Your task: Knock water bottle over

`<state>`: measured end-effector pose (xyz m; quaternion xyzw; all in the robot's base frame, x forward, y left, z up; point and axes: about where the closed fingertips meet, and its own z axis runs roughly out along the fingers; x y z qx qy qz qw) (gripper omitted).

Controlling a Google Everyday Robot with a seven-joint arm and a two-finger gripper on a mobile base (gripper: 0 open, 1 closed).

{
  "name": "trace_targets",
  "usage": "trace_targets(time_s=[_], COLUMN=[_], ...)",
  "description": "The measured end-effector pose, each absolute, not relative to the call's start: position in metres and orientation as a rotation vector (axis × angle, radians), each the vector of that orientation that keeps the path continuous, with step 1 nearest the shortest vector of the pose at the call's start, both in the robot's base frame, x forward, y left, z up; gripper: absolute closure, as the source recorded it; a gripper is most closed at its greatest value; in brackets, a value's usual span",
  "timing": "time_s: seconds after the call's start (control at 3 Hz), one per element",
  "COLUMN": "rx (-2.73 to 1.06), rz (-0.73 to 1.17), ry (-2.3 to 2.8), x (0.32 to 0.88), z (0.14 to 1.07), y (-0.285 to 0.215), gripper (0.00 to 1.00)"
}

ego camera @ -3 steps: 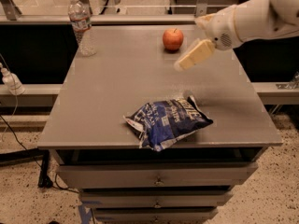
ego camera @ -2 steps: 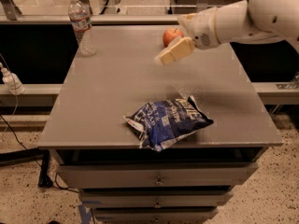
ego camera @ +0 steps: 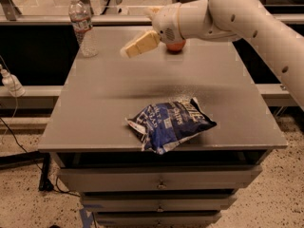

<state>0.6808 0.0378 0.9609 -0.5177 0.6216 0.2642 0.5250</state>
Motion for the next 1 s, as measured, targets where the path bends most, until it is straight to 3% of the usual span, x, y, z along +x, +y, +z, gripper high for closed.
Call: trace_targets(time_s=[1.0], rx=[-1.127], rz=[0.675], ry=[1.409], x=[0.716], z=[0.958], y=[0.078], gripper=[0.00])
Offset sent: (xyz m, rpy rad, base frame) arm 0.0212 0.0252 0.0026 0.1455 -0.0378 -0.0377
